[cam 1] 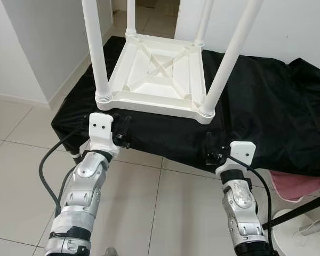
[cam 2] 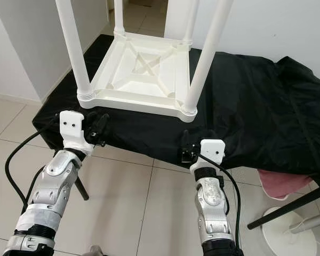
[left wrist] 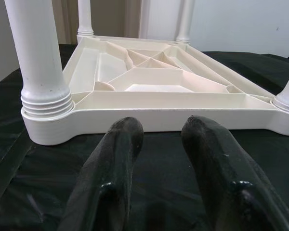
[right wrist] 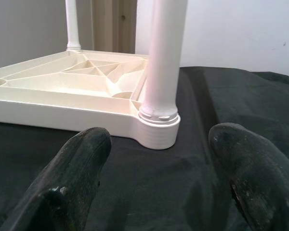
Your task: Building children table
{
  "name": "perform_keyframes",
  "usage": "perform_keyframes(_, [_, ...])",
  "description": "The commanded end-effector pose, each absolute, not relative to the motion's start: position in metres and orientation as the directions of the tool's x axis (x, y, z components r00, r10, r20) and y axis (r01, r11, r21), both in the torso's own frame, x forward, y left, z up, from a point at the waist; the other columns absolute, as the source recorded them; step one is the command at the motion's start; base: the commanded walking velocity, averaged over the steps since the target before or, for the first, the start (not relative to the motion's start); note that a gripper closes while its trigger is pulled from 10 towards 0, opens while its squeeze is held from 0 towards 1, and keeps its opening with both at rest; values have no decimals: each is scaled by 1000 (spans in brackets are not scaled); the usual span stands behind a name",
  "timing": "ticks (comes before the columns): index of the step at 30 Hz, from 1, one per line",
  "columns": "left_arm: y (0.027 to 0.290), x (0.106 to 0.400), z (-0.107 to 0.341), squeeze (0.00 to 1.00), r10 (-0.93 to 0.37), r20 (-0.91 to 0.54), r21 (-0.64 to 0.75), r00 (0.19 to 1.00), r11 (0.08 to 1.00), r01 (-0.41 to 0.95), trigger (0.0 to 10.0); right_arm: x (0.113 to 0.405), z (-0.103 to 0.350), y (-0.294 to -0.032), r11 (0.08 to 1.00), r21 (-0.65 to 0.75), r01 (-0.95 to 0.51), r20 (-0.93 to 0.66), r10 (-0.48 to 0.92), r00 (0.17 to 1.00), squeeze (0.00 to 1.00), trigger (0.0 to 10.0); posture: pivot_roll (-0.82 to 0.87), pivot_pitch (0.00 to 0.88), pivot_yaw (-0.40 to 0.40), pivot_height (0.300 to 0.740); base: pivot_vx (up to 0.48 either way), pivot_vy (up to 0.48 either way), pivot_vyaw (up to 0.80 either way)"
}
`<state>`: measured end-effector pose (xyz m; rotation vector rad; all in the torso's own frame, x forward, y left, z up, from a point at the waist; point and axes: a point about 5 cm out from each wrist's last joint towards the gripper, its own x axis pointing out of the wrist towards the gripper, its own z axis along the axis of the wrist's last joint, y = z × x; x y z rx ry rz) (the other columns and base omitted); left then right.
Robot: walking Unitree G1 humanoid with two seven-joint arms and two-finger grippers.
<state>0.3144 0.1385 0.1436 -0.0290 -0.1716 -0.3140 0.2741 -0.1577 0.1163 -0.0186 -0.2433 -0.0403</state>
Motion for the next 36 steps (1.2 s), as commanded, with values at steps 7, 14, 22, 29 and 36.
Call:
perform_keyframes(7, [139,312,142,0,-289,170,-17,942,955,296,10000,277,117,-160,999,-16,35,243,-30,970,0,10000,-14,0,-60,740,0,0,0])
perform_keyframes(14, [138,312,142,0,-290,171,-24,942,954,298,10000,276,116,-159,999,-21,29,240,-23,970,0,10000,-19,0,-63,740,0,0,0])
perform_keyframes(22, [137,312,143,0,-294,175,-27,940,953,303,10000,275,116,-161,999,-22,34,239,-28,971,0,10000,-23,0,-66,740,0,0,0])
perform_keyframes(29, [136,312,144,0,-303,183,-33,935,949,314,10000,276,117,-165,998,-14,59,241,-54,969,0,10000,-21,0,-69,740,0,0,0])
perform_keyframes(36, [137,309,142,0,-316,185,-35,931,944,328,10000,263,110,-170,995,-1,100,229,-97,969,0,10000,-16,0,-75,740,71,0,0])
